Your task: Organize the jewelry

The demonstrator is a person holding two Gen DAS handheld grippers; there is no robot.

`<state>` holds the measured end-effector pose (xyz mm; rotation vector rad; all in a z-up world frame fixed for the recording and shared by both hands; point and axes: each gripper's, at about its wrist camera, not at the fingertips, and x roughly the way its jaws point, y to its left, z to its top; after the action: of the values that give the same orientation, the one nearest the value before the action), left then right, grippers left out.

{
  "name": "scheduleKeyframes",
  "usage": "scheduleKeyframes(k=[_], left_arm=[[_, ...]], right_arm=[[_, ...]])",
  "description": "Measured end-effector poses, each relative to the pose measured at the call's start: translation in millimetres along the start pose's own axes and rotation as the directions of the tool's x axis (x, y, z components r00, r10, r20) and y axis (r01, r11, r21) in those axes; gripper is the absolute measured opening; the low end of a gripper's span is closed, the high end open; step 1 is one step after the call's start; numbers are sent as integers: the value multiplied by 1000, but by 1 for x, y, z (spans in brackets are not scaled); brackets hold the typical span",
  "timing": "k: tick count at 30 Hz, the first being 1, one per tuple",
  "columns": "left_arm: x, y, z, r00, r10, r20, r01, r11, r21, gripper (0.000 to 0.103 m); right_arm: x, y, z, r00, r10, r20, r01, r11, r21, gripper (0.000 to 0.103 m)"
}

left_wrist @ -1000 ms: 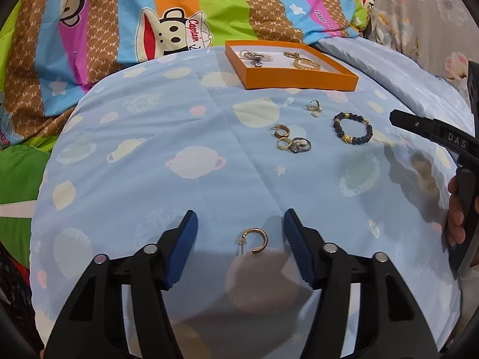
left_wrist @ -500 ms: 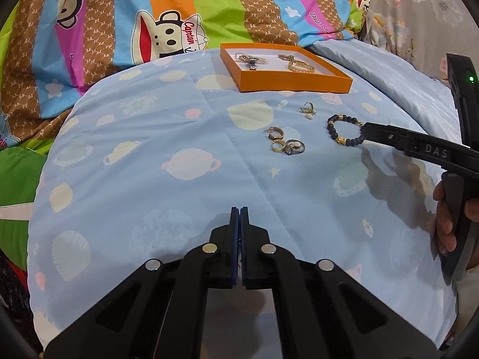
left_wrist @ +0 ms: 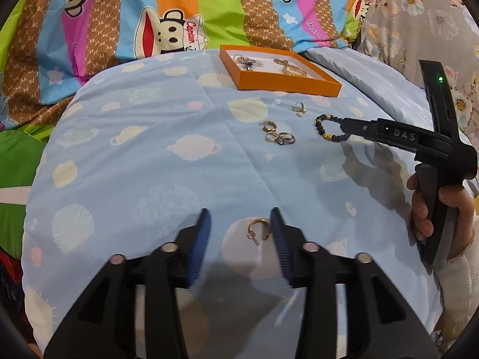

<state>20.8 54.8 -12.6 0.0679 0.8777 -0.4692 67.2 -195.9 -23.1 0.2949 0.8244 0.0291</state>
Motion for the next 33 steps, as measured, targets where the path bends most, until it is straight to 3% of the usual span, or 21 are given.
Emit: scheduleKeyframes(k=[5, 12, 25, 30, 33], left_arm=[[6, -5, -1, 1000, 11, -27, -10, 1000, 28, 48], [6, -9, -3, 999, 10, -30, -8, 999, 49, 16], [6, -7, 0, 999, 28, -17, -27, 999, 29, 16], [5, 0, 1, 999, 46, -11, -46, 999, 6, 16], [5, 1, 1, 999, 46, -12, -46, 999, 2, 16]], right_arm=[[0, 2, -1, 1000, -5, 4, 5, 1000, -11, 72], [0, 1, -1, 1000, -5, 2, 5, 1000, -9, 72], [3, -2, 4, 1000, 13, 0, -13, 1000, 21, 71], [11, -1, 13, 999, -35, -9, 35, 999, 28, 58], [19, 3, 15, 997, -77, -27, 77, 997, 3, 44]])
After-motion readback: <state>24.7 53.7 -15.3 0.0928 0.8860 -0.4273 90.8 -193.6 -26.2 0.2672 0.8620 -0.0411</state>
